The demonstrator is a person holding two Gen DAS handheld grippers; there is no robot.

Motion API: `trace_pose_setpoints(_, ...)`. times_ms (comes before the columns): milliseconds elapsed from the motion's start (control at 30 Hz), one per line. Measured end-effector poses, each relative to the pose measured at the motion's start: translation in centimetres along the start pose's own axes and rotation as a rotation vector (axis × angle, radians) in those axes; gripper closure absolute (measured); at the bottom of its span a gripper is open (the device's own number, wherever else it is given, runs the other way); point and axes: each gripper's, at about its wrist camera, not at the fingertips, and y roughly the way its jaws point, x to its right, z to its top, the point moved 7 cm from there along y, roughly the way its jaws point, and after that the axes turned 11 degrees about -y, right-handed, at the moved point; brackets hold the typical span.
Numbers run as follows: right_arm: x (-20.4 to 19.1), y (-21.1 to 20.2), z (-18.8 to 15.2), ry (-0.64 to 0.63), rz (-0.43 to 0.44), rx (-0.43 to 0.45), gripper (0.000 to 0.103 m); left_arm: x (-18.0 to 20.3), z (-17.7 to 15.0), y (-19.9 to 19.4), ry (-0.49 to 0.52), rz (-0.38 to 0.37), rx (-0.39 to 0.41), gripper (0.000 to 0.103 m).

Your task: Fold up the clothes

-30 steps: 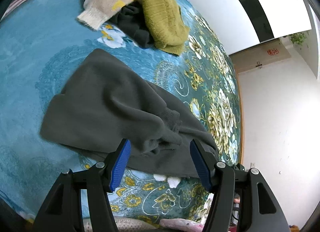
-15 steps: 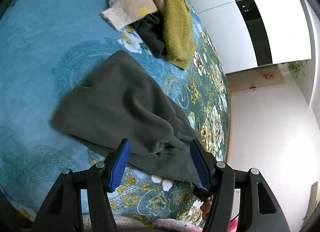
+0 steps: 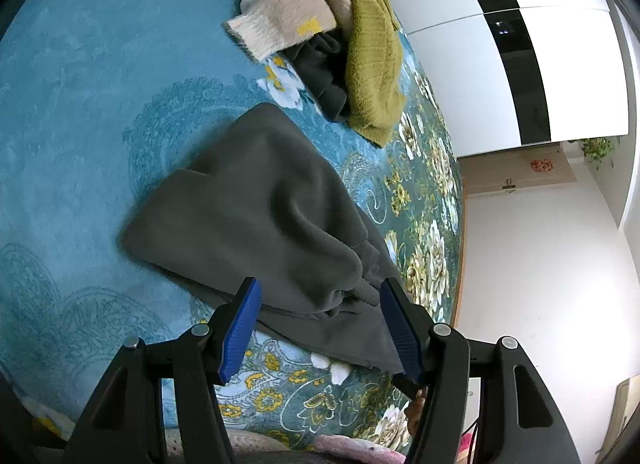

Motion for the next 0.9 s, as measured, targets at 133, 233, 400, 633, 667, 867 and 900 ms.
trace_pose_setpoints(133,-0.7,1.1,0.7,-0.023,0.004,-0.007,0.026,-0.1,0.1,0.2,-0.002,0.004,0.001,0.04)
trace_pose_setpoints(233,-0.8,1.2,1.0,-0.026,0.018,-0.011,0.026,-0.3,0.2,0.4,-0.01,0.009,-0.004,0.04)
trace_pose_setpoints(400,-1.1,0.7,1.0,-0.031,-0.001,-0.013,0.045,-0.3,0.2,0.5,-0.01,0.013,-0.006,0.04)
trace_pose_setpoints(633,-6.6,-1.3,1.7,-0.148,0.012,-0.015,0.067,-0.5,0.2,0.6,-0.023,-0.002,-0.012,0.04)
trace_pose_setpoints(667,-8.0,-1.5,1.7,-0.175,0.031,-0.016,0.068,-0.5,0.2,0.6,-0.023,-0.002,-0.014,0.04)
trace_pose_setpoints(867,-17.6,0.0,-0.4,-0.374,0.128,-0.089,0.068,-0.6,0.3,0.6,-0.03,-0.007,-0.012,0.04)
trace_pose_setpoints(900,-19.0,0.6,-1.0,-0.409,0.135,-0.109,0.068,-0.7,0.4,0.6,-0.032,-0.008,-0.012,0.04)
